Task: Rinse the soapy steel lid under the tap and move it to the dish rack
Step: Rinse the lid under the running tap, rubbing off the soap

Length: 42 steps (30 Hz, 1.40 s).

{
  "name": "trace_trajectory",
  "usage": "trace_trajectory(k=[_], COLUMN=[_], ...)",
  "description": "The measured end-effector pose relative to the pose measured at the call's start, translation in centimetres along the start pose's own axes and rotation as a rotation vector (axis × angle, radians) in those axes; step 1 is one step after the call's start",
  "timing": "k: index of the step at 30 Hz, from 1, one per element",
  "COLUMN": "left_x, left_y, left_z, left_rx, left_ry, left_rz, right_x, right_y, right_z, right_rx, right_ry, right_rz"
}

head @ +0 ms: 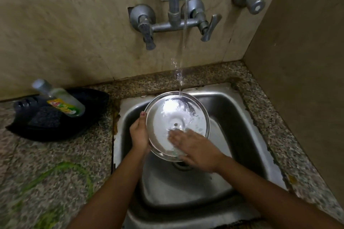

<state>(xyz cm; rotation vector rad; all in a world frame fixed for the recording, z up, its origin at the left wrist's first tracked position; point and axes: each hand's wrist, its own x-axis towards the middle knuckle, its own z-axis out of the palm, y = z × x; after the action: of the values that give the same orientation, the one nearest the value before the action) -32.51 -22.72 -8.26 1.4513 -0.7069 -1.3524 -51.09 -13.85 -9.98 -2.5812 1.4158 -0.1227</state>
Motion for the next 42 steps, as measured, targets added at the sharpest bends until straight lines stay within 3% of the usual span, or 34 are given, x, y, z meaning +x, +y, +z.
trace_trajectory(k=[4,7,9,11,13,15,18,20,22,29,31,34,36,38,42], left_x=[-0.9,-1.9,-2.1,-1.9,-1.7,-1.5,-1.0,-0.5,-0.5,-0.4,-0.4,0.0,0.0,0.0,0.4], left_y=[0.3,0.3,0.6,1.2,2.0,2.3,2.5,2.7,3.2,4.6,4.6,4.2,4.2,4.7,6.3], left_z=[0.2,0.8,0.7,0.5,0.6,0.6,0.1,0.0,0.6,2.5,2.1,0.8,0.5,0.9,2.0], left_rx=[0.015,0.018,0.052,0.174,0.269,0.322,0.291,0.234,0.202,0.309,0.249,0.126,0.089,0.172,0.438], left_ry=[-0.018,-0.073,-0.124,-0.204,-0.274,-0.332,-0.328,-0.274,-0.256,-0.367,-0.337,-0.266,-0.288,-0.364,-0.589], left_rz=[0.03,0.04,0.079,0.183,0.249,0.257,0.238,0.228,0.212,0.298,0.27,0.187,0.139,0.096,0.157], right_x=[-0.1,3.8,7.0,9.6,10.6,10.3,8.3,7.1,7.3,11.7,10.9,8.7,8.2,8.6,10.4], right_y=[4.1,4.2,3.2,2.1,1.8,2.8,6.2,8.0,8.6,3.8,5.1,7.8,8.0,7.0,4.3], right_z=[-1.3,-2.5,-3.4,-4.9,-6.0,-6.8,-7.3,-7.3,-7.2,-8.9,-8.5,-7.7,-7.5,-8.3,-10.6], right_rx=[-0.042,0.002,0.091,0.168,0.202,0.265,0.497,0.632,0.588,0.213,0.326,0.677,0.768,0.717,0.405], right_ry=[0.135,0.24,0.313,0.356,0.296,0.192,0.119,0.193,0.247,0.261,0.326,0.432,0.465,0.47,0.271], right_rz=[0.39,0.516,0.454,0.275,0.079,0.011,0.251,0.419,0.499,0.023,0.078,0.443,0.553,0.496,0.211])
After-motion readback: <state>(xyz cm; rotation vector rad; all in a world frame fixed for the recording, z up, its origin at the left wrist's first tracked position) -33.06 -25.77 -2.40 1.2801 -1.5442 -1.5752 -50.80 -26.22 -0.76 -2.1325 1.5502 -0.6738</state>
